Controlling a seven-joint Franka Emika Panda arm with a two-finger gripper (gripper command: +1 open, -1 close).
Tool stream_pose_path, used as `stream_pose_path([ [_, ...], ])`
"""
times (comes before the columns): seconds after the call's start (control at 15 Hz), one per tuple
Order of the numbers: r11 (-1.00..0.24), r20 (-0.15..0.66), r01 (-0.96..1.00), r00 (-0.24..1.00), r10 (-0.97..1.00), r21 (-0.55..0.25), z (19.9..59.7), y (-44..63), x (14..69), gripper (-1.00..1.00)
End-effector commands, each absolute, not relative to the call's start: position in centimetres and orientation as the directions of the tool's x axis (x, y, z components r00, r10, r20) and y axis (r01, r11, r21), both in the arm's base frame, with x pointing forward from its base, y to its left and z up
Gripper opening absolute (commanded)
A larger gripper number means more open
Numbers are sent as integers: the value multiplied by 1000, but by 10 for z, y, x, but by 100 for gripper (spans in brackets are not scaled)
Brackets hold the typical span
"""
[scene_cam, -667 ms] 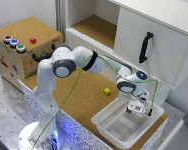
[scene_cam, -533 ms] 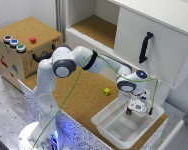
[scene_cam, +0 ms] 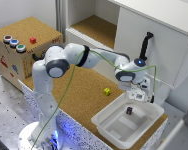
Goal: Push the yellow block to the left
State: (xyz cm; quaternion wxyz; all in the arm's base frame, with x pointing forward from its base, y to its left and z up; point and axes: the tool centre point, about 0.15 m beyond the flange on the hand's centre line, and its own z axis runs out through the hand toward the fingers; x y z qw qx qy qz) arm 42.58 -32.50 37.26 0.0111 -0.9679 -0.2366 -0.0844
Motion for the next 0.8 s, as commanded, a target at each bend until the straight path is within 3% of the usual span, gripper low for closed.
stream_pose_path([
  [0.0, -937, 184, 332, 920, 347, 109, 403, -250, 374, 100],
  [0.2, -970, 196, 230, 951, 240, 72, 393, -216, 357, 100],
  [0.27, -976, 145, 201, 966, 212, 88, 384, -206, 355, 100],
  [0.33, -971, 82, 173, 979, 189, 166, 378, -196, 354, 100],
  [0.73, -971, 82, 173, 979, 189, 166, 378, -196, 354, 100],
])
